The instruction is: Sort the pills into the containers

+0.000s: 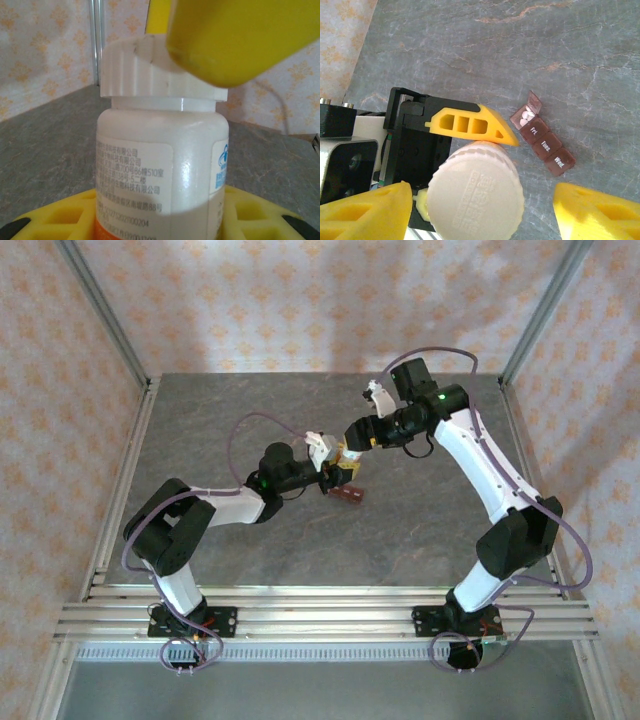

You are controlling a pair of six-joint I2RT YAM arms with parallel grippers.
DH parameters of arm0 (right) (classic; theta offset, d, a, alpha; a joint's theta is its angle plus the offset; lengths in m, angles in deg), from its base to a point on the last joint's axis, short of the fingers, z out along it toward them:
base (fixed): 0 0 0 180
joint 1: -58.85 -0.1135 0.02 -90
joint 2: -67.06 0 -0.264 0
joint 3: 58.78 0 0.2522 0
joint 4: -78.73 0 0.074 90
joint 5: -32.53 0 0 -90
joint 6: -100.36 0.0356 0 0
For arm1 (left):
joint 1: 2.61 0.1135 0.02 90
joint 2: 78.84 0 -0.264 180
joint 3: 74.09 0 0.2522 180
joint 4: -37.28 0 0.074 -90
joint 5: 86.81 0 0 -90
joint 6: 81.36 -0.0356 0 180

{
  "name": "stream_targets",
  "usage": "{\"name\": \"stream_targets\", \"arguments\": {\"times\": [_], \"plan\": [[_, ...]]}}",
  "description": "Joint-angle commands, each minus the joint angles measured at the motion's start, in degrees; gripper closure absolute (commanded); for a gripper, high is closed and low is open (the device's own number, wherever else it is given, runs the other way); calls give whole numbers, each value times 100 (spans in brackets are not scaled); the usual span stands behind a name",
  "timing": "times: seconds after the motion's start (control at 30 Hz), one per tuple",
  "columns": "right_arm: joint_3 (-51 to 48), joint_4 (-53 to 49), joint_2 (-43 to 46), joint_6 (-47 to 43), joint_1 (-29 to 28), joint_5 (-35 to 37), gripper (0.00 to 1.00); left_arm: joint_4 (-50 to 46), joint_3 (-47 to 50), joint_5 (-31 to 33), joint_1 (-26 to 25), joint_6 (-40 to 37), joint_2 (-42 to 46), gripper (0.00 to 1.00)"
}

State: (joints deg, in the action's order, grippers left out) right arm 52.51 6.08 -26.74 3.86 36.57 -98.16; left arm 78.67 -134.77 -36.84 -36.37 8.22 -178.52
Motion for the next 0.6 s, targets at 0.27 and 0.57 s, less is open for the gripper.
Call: {"name": "stream_targets", "arguments": {"times": [0.27,0.57], "plan": [[252,-34,-90,-66,48,-217,34,241,-112,-137,9,25,210,100],[172,51,-108,16,48,-318,54,229,-90,-148,4,14,203,100]]}}
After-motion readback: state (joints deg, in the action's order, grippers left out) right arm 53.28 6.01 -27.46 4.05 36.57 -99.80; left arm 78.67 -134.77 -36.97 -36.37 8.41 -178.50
